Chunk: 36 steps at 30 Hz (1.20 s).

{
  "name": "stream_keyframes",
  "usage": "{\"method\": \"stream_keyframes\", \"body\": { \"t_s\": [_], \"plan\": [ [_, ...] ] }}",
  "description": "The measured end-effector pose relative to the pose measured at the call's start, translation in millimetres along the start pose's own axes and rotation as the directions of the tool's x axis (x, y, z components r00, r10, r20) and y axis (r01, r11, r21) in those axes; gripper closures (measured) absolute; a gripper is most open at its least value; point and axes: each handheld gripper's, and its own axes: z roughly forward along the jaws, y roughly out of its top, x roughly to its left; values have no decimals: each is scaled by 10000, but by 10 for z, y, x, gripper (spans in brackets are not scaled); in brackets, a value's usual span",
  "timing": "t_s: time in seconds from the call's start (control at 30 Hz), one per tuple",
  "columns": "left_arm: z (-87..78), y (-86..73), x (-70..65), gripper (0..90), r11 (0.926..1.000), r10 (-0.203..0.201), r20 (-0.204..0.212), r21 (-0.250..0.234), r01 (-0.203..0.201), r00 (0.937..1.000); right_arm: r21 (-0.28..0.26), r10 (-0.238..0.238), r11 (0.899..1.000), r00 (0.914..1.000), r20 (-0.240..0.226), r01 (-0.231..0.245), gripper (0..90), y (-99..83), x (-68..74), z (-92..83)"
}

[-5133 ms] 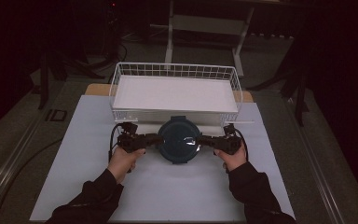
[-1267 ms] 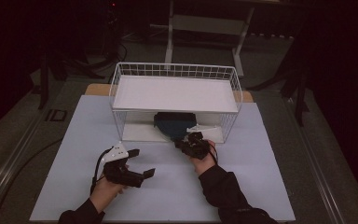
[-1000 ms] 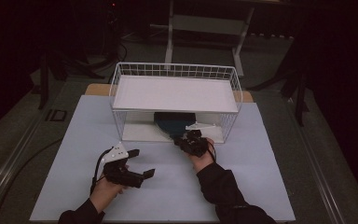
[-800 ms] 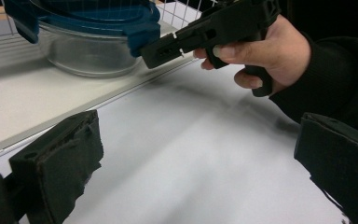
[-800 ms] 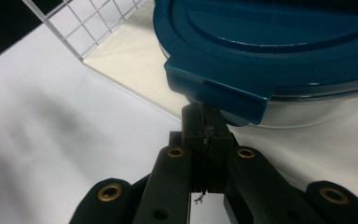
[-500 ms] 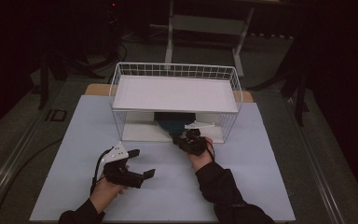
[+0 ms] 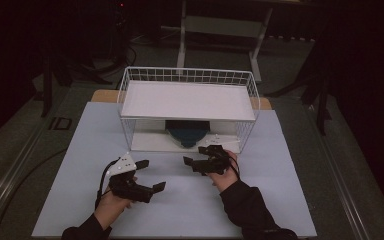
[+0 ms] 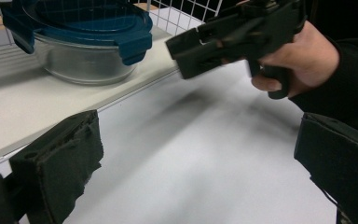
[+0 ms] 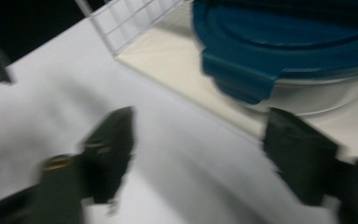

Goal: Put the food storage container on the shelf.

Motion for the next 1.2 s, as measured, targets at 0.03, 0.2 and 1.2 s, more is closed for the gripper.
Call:
{"method": "stream_keyframes", "body": {
  "t_s": [0.03, 0.2, 1.2],
  "plan": [
    [-5, 1, -2, 10, 10000, 17, 10, 7, -17, 10000, -9, 93, 10000, 9997, -234, -93, 178, -10, -6, -19],
    [-31, -4, -17, 10, 10000, 54, 21, 18, -54, 10000, -46, 55, 10000, 9998, -194, -56, 174, -71, -9, -100],
    [-268, -77, -58, 10, 9997, 254, -79, -4, -254, 9996, -976, -58, 9952, 9999, 84, 66, 173, -529, -41, -997]
  ]
}}
